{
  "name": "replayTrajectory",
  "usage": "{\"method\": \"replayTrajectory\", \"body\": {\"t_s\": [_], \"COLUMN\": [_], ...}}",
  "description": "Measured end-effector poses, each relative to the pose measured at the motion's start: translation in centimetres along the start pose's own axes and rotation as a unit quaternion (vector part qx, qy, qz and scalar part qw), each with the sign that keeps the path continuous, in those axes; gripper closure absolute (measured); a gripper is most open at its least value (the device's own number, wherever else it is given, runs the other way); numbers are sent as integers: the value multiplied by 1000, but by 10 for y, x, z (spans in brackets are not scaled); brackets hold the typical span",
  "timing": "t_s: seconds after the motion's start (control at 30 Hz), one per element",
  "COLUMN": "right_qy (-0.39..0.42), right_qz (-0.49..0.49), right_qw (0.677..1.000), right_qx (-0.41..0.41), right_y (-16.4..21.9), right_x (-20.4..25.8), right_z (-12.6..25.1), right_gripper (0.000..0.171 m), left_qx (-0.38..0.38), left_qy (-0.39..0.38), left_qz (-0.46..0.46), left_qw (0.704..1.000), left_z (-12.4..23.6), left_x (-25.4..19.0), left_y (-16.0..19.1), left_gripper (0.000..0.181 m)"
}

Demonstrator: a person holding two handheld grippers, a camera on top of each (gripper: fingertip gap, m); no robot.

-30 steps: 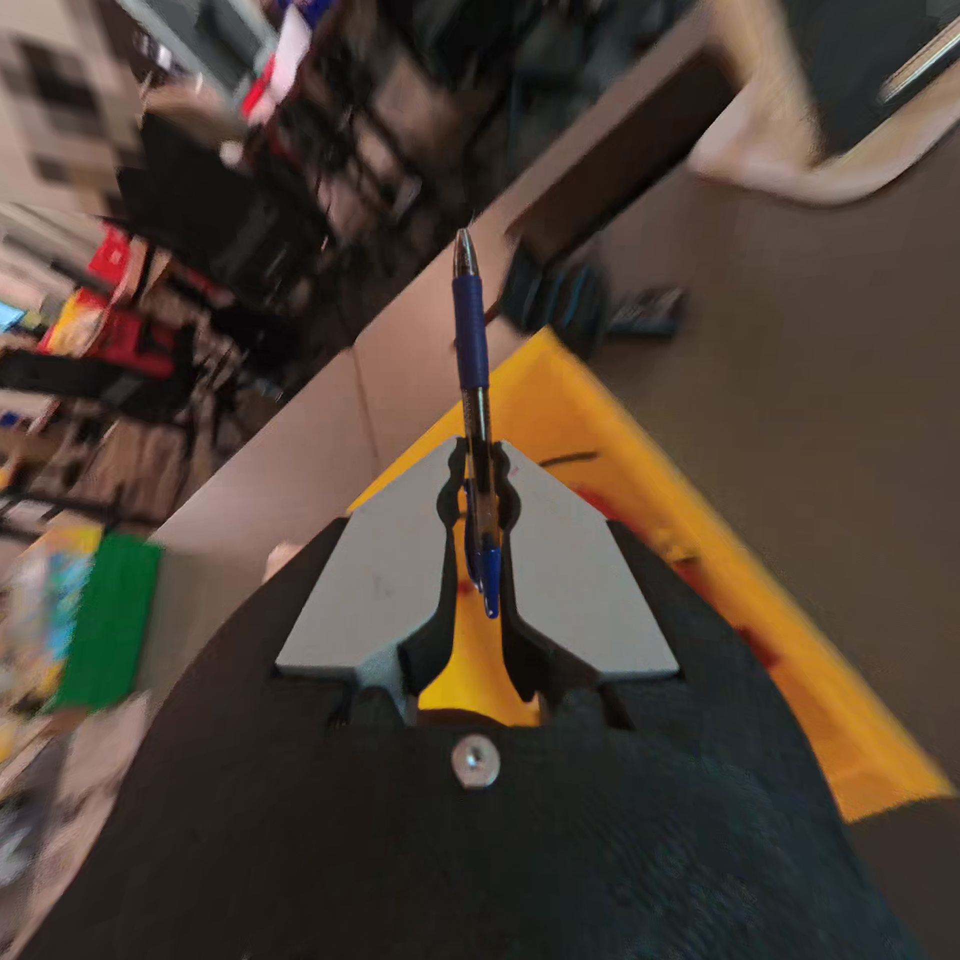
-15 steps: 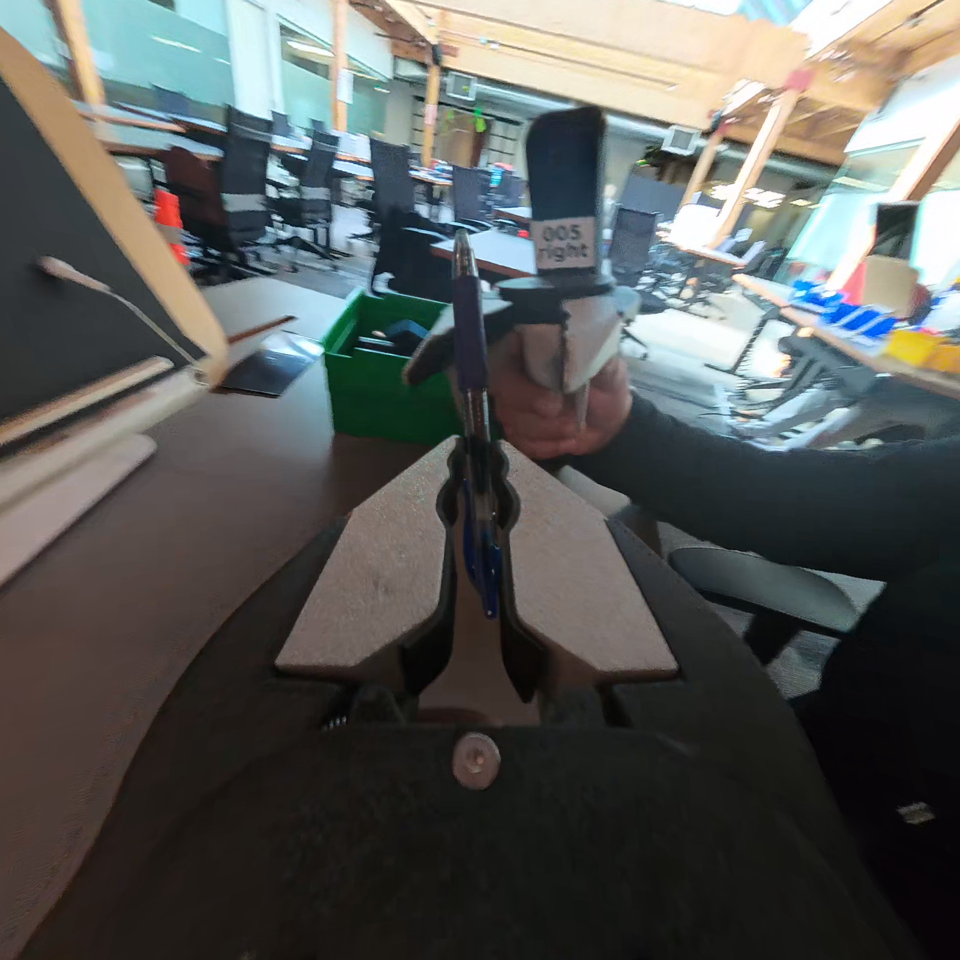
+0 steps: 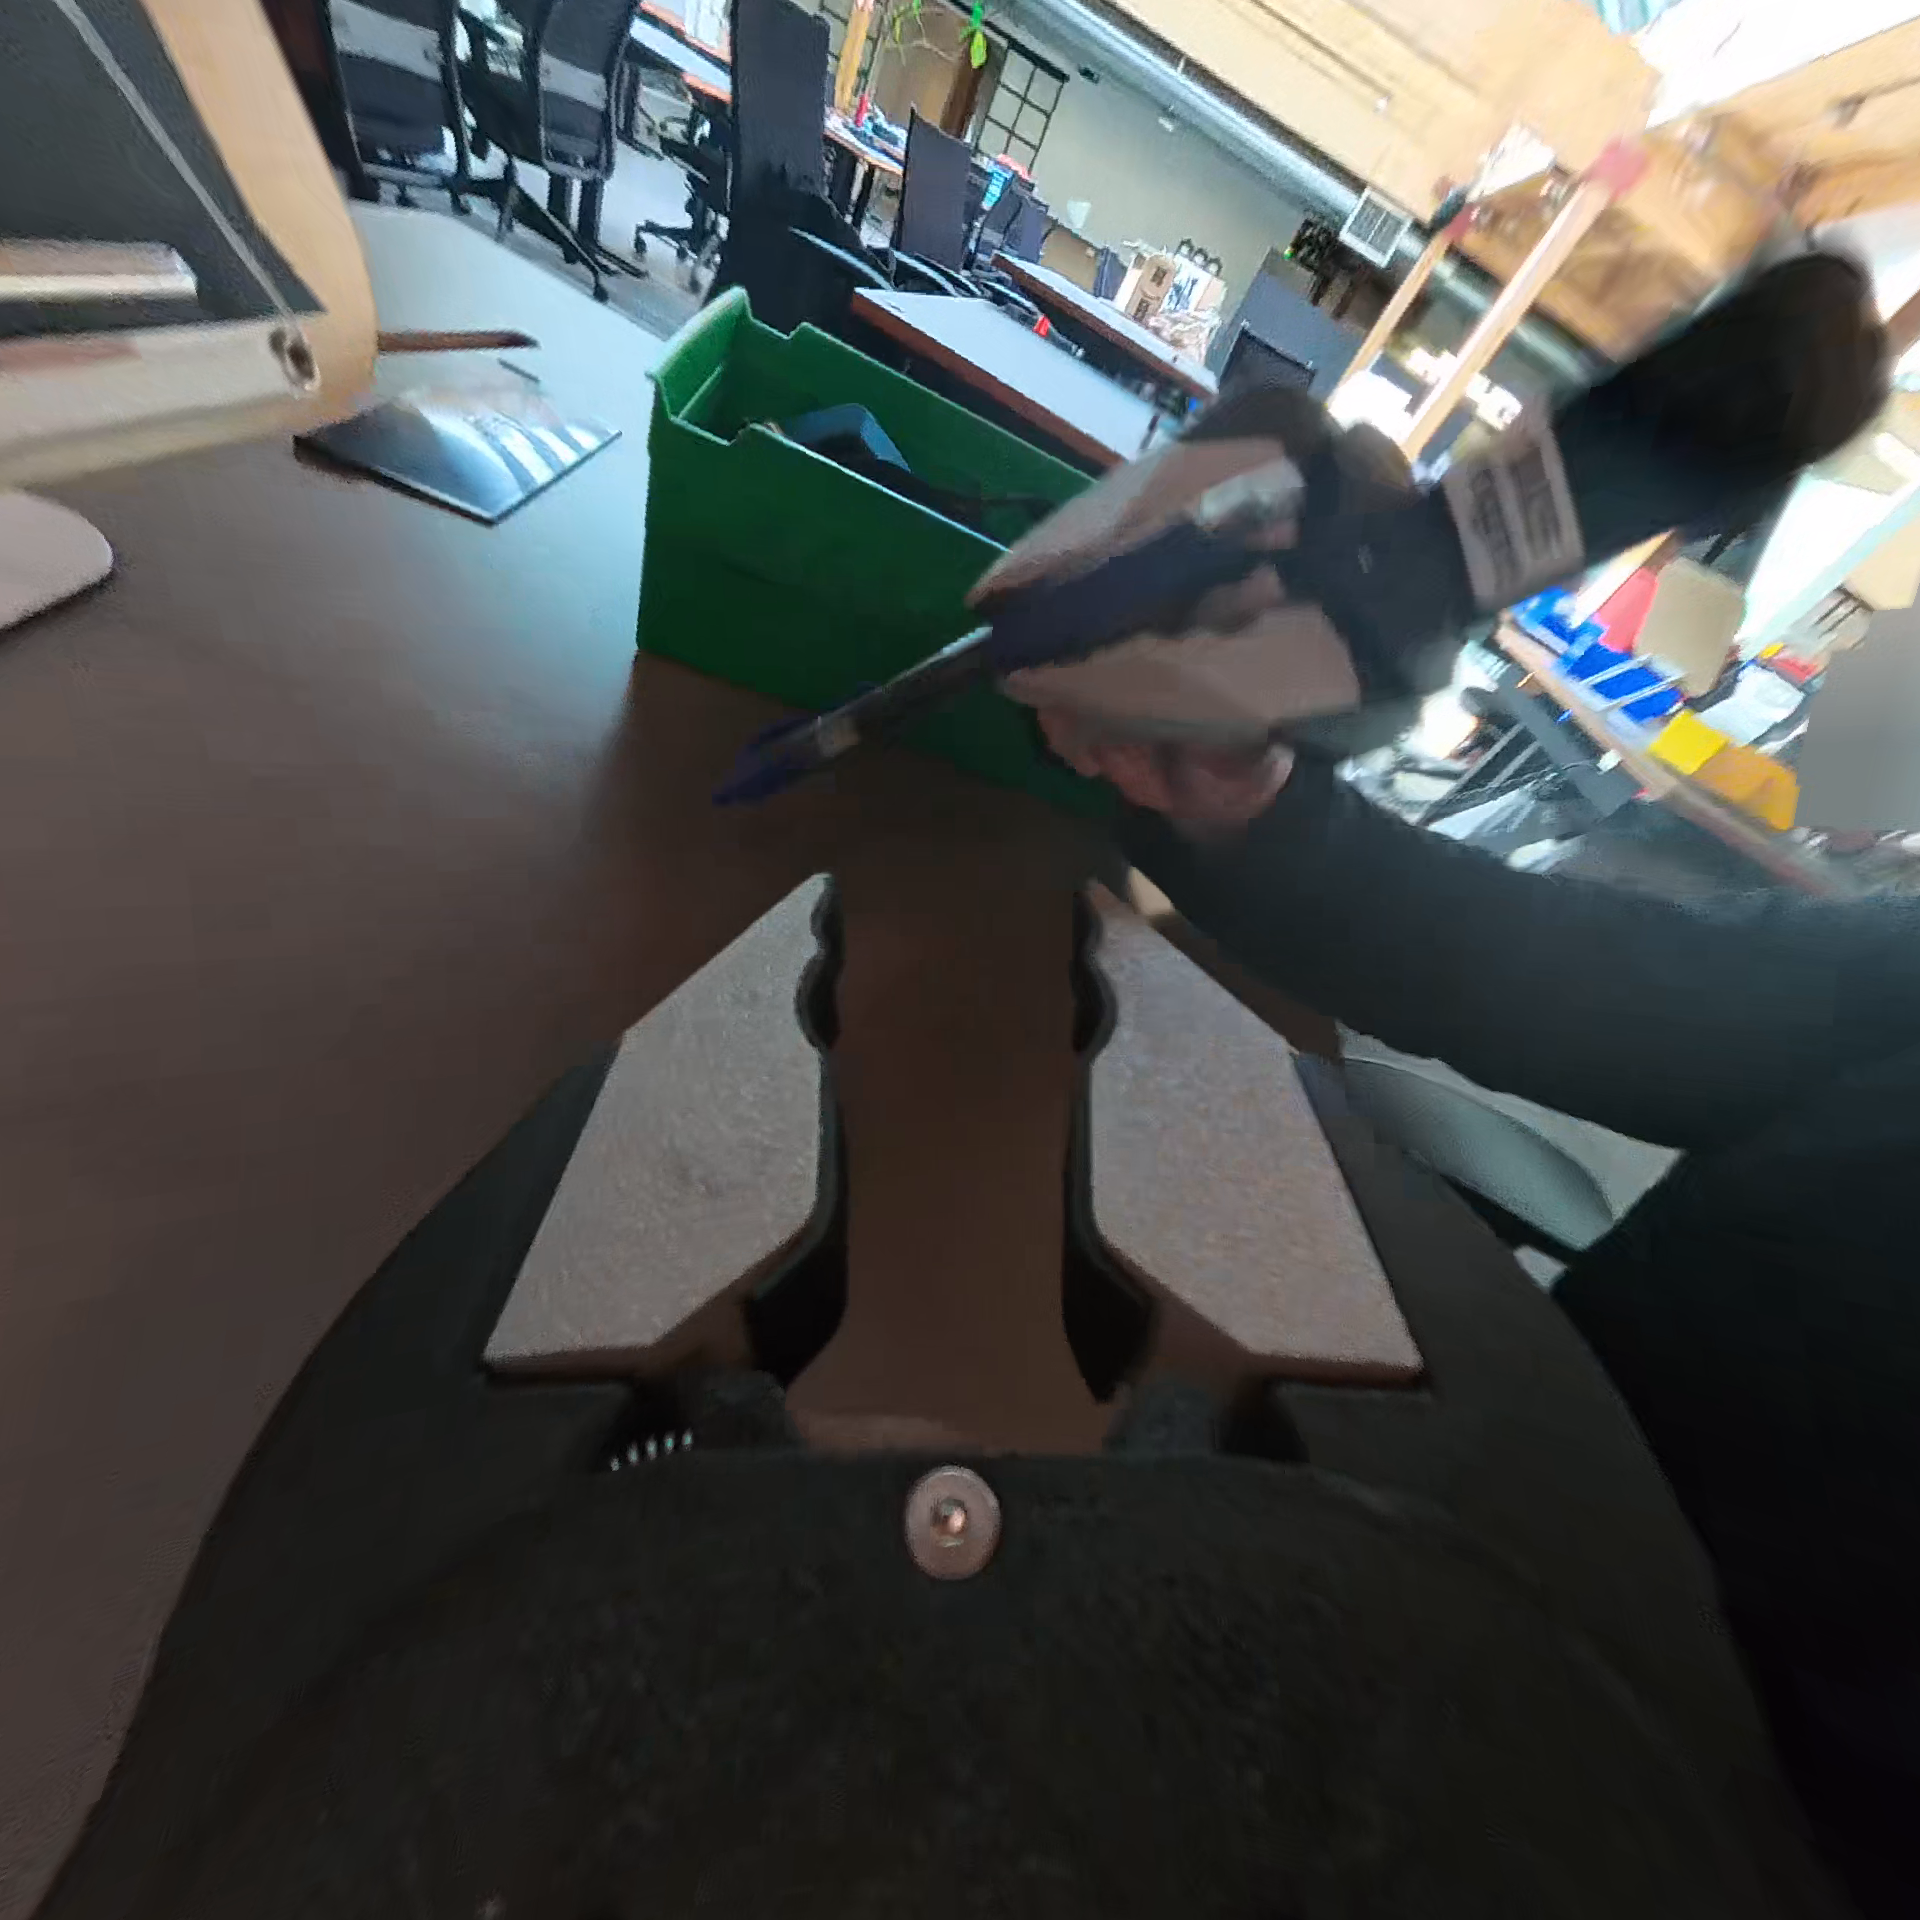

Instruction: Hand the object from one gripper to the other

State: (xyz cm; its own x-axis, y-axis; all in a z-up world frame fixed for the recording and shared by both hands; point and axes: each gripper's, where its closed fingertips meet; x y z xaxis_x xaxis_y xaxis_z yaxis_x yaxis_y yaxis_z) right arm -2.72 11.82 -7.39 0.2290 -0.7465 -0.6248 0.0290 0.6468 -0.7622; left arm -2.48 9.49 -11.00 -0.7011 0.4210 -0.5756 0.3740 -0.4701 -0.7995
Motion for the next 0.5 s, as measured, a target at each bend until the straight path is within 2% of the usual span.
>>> {"method": "replayTrajectory", "body": {"t_s": [0.07,0.13,0.23,0.3,0.37,0.5], "right_qy": [46,73,146,167,157,128], "right_qz": [123,181,266,308,302,297], "right_qw": [991,980,952,936,940,945], "right_qx": [22,36,44,26,-1,-51], "right_y": [1,3,-7,-20,-31,-45], "right_x": [8,13,4,9,17,35], "right_z": [-1,-5,-1,3,6,8], "right_gripper": [165,164,165,165,165,165], "left_qx": [-4,-19,0,23,23,-41], "left_qy": [18,22,-63,-146,-228,-258], "left_qz": [34,15,-135,-245,-346,-482], "left_qw": [999,999,989,958,910,836], "left_z": [3,4,3,4,6,5], "left_x": [1,-2,7,24,37,17], "left_y": [-2,-7,0,5,2,-11], "left_gripper": [127,122,118,118,112,115]}}
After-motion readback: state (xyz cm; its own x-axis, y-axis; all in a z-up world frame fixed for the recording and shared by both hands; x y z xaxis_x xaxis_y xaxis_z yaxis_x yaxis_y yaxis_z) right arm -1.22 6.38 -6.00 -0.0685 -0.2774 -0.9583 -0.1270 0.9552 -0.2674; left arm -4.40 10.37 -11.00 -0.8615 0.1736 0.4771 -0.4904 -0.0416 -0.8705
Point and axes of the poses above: each gripper's, where its closed fingertips meet, z back along the fingers, y out of its underside, x = y × z across the jaws, and after that the axes turned 10 degrees about z, right-handed
